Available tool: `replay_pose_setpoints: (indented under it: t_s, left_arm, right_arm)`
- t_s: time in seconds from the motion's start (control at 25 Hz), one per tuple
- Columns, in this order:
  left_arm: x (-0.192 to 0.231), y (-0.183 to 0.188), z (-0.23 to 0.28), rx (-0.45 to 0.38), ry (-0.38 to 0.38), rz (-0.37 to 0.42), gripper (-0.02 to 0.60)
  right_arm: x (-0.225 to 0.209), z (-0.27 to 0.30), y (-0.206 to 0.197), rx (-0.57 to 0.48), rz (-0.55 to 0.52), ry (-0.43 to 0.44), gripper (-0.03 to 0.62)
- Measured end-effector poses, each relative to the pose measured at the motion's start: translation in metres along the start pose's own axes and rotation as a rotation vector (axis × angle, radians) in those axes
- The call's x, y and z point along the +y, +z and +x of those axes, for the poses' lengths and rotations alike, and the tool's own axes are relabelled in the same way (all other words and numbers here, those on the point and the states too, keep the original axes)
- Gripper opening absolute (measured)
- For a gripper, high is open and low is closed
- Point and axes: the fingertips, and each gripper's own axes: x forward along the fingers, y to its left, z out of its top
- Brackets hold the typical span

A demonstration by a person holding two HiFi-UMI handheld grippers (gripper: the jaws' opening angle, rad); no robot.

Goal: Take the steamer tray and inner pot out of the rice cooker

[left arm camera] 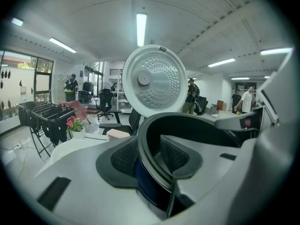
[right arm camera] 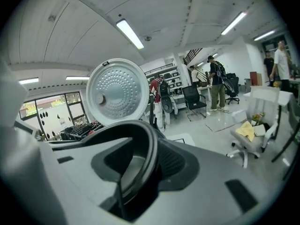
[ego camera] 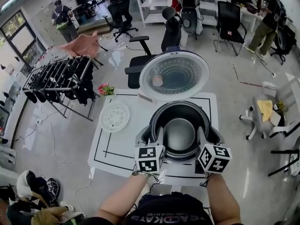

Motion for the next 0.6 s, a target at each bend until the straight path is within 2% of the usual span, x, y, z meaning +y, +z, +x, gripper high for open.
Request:
replay_pose_setpoints:
  t_s: [0.16,0.32,0.6]
  left_arm:
    - [0.006,0.009,-0.006,-0.041,-0.041,-0.078,0.150]
    - [0.005,0.025,-0.015,-0.093,-0.081,-0.145,0.148]
    - [0.009,0.048,-0.029,-0.158,-0.135,-0.206,0.138]
  right_arm:
    - [0.010,-0.010,0.015,-0.078,0.015,0.013,0.163]
    - [0.008,-0.023,0.035,-0.157,0.180,0.065,0.112]
    - [0.017,-0.035,0.048,-0.206,0.173,0.025,0.100]
